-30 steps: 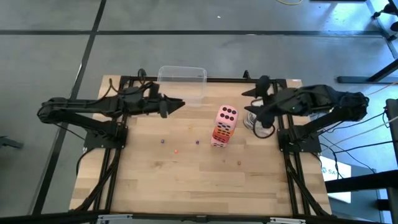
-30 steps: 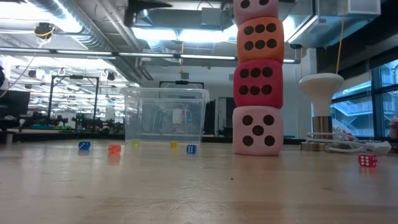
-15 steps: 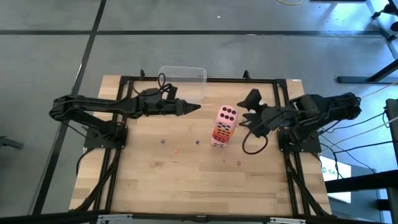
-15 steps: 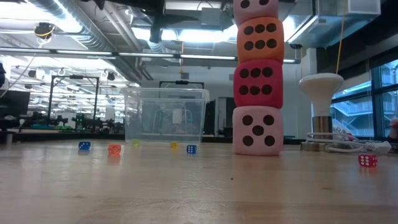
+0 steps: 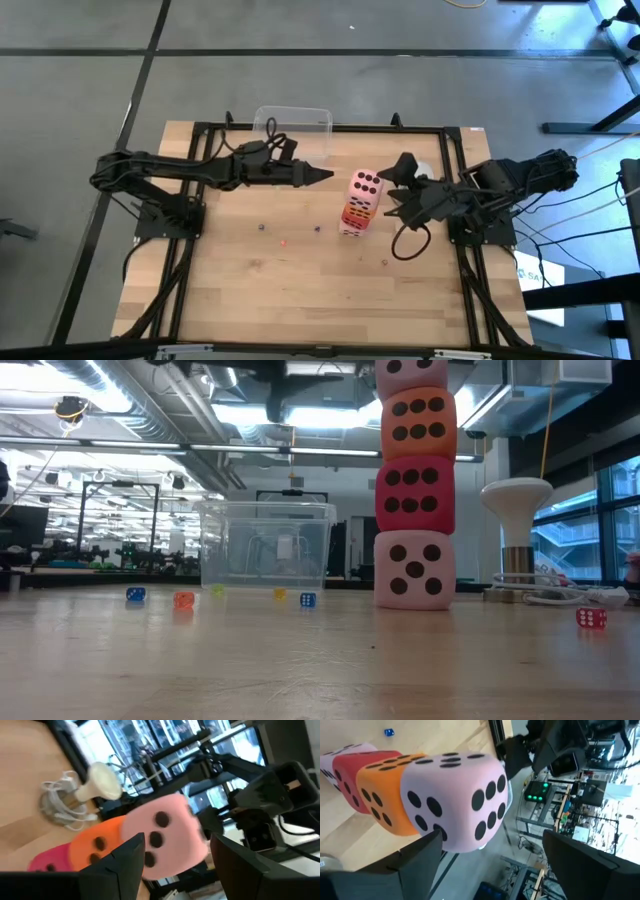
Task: Pick & Place Dice
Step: Put the top large pink dice into the transparent bin
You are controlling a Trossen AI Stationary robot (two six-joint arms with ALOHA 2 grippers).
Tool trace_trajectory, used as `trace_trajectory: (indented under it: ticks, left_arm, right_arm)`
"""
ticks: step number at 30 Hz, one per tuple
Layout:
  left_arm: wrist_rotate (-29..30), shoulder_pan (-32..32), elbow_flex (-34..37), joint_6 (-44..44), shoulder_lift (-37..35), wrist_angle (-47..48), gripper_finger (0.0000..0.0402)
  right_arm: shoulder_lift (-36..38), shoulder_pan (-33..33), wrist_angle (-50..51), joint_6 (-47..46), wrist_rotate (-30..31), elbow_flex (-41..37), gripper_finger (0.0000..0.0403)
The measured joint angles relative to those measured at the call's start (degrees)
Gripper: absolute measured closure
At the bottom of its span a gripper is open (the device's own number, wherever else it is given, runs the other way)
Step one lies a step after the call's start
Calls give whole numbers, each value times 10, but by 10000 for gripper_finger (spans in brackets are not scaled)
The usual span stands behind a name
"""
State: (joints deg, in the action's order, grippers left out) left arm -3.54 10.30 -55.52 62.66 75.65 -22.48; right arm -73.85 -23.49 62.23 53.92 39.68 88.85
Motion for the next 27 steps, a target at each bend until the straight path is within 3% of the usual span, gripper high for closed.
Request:
trace_trajectory:
  ticks: [8,27]
  left_arm:
    - [-16,3,-71,-40,39,95,185]
    - [-22,3,-71,-40,50,90,184]
  right_arm:
    - [-19,-4,-5,20,0,0,50]
    - [-46,22,-5,25,-23,0,74]
